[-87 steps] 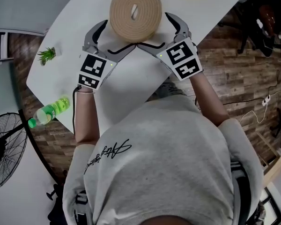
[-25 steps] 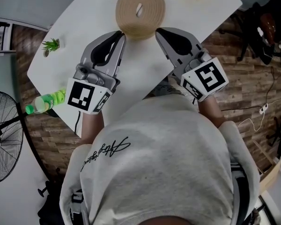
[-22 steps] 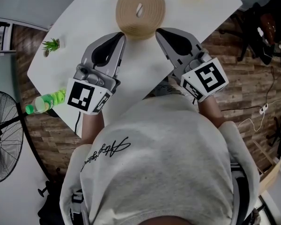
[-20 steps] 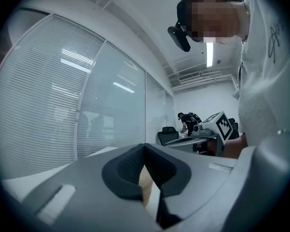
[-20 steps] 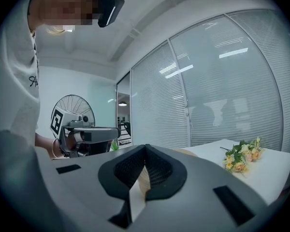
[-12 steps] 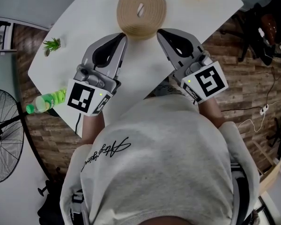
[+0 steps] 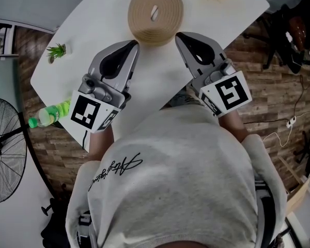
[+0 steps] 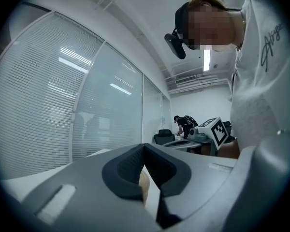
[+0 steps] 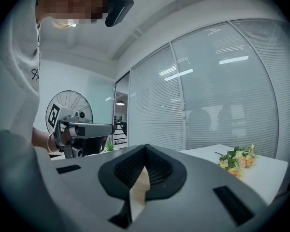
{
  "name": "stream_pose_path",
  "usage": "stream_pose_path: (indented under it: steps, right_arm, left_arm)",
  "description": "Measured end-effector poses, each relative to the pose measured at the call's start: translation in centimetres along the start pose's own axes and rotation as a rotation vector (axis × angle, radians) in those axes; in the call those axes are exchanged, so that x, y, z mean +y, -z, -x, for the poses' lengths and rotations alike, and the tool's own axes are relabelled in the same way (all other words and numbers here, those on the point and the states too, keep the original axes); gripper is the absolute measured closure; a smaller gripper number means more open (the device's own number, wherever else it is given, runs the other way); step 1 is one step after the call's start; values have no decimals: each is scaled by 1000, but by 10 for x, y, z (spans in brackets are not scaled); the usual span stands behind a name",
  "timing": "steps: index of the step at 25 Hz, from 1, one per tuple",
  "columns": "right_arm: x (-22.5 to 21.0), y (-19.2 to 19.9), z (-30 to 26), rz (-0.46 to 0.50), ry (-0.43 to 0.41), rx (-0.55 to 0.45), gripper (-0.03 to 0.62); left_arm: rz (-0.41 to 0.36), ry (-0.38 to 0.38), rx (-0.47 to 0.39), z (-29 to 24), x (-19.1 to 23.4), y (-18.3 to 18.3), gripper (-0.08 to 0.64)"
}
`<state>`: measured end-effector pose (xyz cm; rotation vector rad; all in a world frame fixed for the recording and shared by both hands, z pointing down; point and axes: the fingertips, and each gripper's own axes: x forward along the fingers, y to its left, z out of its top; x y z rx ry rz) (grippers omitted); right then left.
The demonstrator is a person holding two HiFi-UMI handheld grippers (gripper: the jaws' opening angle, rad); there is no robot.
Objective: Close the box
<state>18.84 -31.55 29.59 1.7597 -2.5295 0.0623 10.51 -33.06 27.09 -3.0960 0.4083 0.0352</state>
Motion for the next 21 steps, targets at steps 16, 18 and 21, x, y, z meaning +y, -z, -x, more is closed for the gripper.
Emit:
stream_pose_path:
  steps: [16,18,21]
  right_arm:
    - [-6,-7,-20,7,-107,5,591]
    - [-5,-7,-22,5,-122,5,591]
    - [-3,-7,-22,4,-136,7,591]
  left_arm:
    - [-20,-65,-1,-7,14,-5,560]
    - [-20,-74,-1,-7,15,-5,560]
    - [-17,-82,0,-7,15,-6,560]
